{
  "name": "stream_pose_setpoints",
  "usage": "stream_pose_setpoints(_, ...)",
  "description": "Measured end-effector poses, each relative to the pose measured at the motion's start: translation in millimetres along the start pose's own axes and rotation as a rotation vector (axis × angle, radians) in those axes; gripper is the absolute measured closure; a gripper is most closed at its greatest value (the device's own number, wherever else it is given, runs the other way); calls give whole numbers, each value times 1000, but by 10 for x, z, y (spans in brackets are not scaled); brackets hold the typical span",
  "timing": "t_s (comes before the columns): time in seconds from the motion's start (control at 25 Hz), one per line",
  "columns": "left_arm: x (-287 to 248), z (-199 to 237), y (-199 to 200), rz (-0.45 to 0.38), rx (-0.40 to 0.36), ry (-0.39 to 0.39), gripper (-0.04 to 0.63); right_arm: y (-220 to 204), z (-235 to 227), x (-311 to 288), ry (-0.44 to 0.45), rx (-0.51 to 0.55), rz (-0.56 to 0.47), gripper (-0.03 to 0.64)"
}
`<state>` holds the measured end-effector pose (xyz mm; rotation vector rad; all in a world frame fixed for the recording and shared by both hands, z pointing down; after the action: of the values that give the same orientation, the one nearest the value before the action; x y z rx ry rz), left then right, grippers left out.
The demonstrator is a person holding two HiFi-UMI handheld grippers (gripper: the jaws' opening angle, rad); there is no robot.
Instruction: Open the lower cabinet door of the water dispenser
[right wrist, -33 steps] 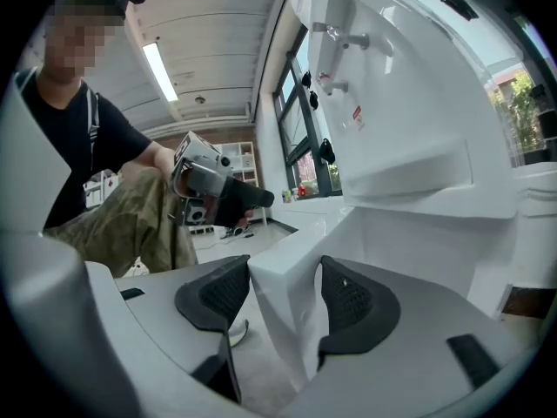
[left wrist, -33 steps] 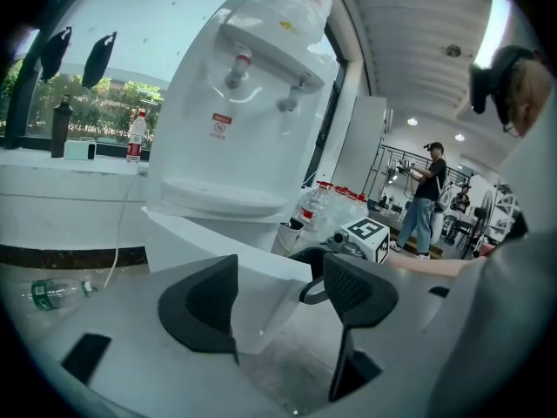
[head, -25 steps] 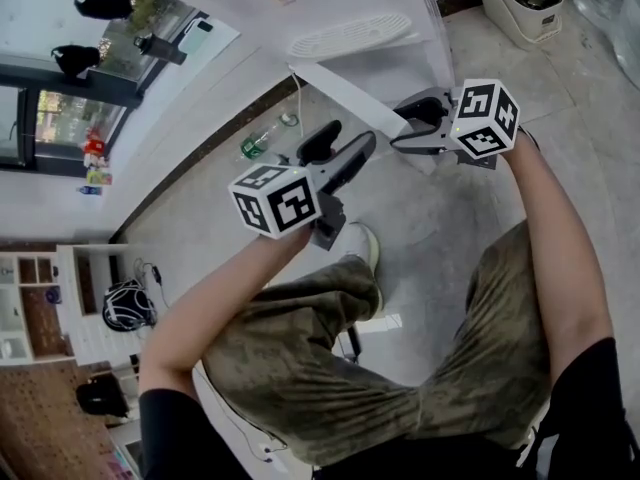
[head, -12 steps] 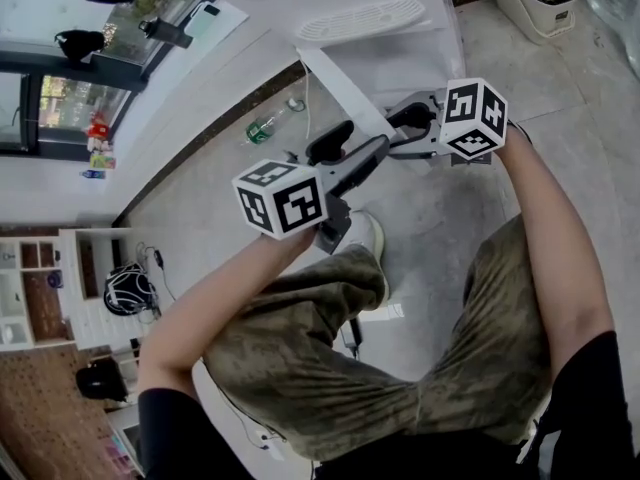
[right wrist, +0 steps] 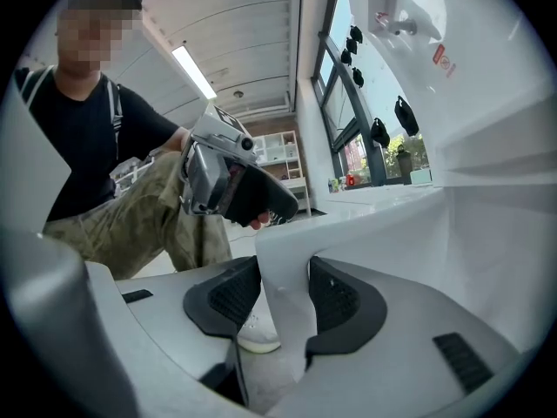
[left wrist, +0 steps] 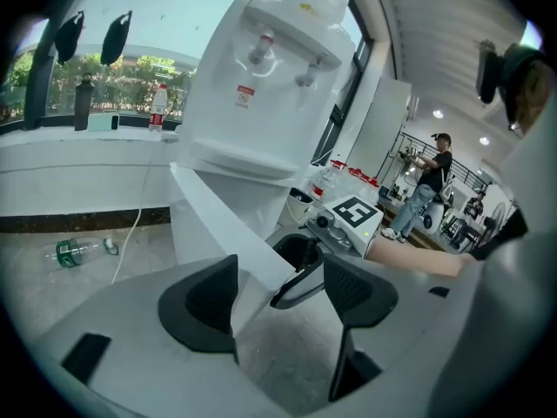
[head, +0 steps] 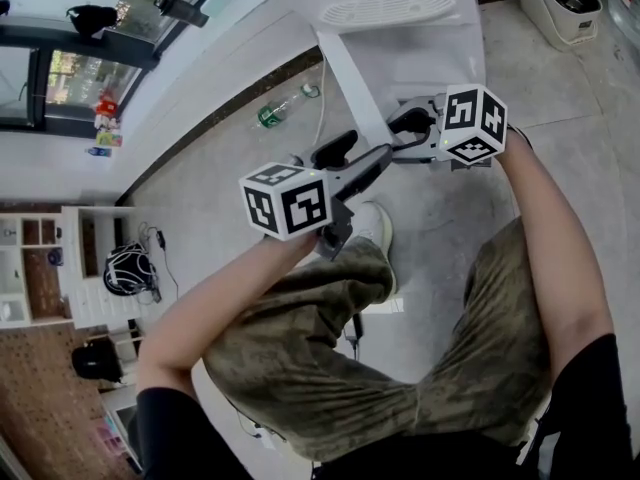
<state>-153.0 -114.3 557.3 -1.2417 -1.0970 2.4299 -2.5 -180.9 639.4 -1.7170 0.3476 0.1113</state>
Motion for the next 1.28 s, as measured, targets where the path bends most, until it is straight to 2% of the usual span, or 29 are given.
stream_pose_setpoints(0.2,24,79,-87,12,-5,10,310,30,11,-152,21,19,9,451)
stream_pose_setpoints(0.76,185,401,-216,45,60,76,310,121,20,-549,24,42,0,436)
stream_pose_setpoints(1.28,133,484,-275,63,22,98,310,138,0,-663,40,62,-24,427)
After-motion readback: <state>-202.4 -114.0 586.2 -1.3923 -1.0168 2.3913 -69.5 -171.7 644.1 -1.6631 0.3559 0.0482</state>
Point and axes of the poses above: the fingertips, and each gripper's own axes: x backward along the fingers, z to its left, y out of its top, the point moved 10 cm from there along x, backward along the fingers, and after that the axes turned 3 degrees about z, right-handed, at the moved point
